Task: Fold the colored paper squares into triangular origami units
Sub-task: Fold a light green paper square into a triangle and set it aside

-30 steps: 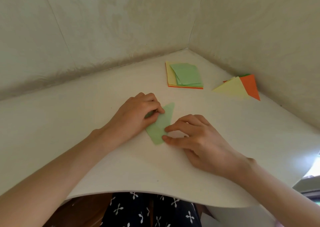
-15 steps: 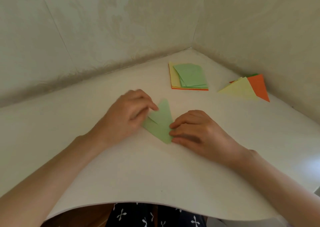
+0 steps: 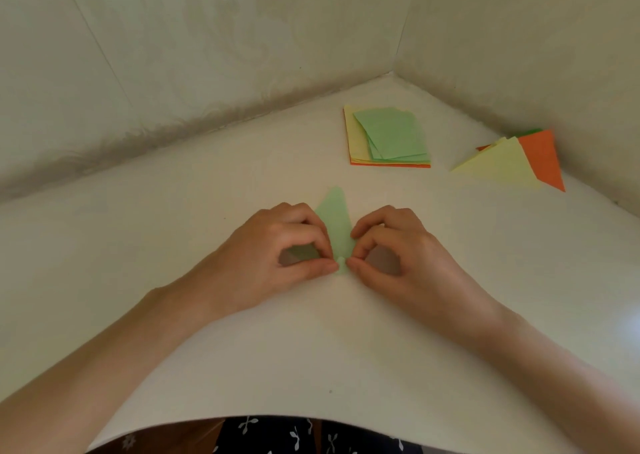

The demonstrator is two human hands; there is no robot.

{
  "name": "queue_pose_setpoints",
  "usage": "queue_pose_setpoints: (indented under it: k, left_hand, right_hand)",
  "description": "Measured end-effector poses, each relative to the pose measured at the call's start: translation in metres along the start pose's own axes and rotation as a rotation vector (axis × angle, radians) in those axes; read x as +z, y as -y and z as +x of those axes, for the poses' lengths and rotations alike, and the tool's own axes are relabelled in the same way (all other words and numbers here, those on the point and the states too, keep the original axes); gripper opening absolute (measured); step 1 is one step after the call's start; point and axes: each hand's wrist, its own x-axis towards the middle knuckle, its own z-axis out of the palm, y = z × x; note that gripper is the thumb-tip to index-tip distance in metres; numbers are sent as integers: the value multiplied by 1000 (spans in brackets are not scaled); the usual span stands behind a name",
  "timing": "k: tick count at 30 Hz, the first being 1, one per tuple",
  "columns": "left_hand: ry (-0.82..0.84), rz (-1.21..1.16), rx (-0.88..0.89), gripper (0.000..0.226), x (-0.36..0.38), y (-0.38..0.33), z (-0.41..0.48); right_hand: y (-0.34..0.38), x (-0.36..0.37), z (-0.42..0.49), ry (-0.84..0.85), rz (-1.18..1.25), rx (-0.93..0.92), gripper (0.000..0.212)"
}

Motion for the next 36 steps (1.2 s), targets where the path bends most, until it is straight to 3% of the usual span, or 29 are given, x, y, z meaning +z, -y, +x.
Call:
queue_pose_setpoints:
  k: [4,12,18,23,27,36]
  left_hand:
    - [-22,-7,-44,22,3,1,2]
    - [-33,35,-8,23,4,0,-1]
    - [20,287,155,21,-3,-4,-8]
    - [91,483,275,28,-9,-7,-10]
    - [164,559,327,34,-14,-9,-12]
    - [138,526,331,34,-16,-8,-23]
  right_hand:
    - [1,1,1,15,25,74,10]
    - [0,6,2,-34,-46,-19,18]
    - [1,9,1,-62,-135,-79,24]
    - [0,6,2,14,-113,-49,25]
    - [-2,4,3,39,-90,-11,17]
    - [0,3,4,52,-70,24,19]
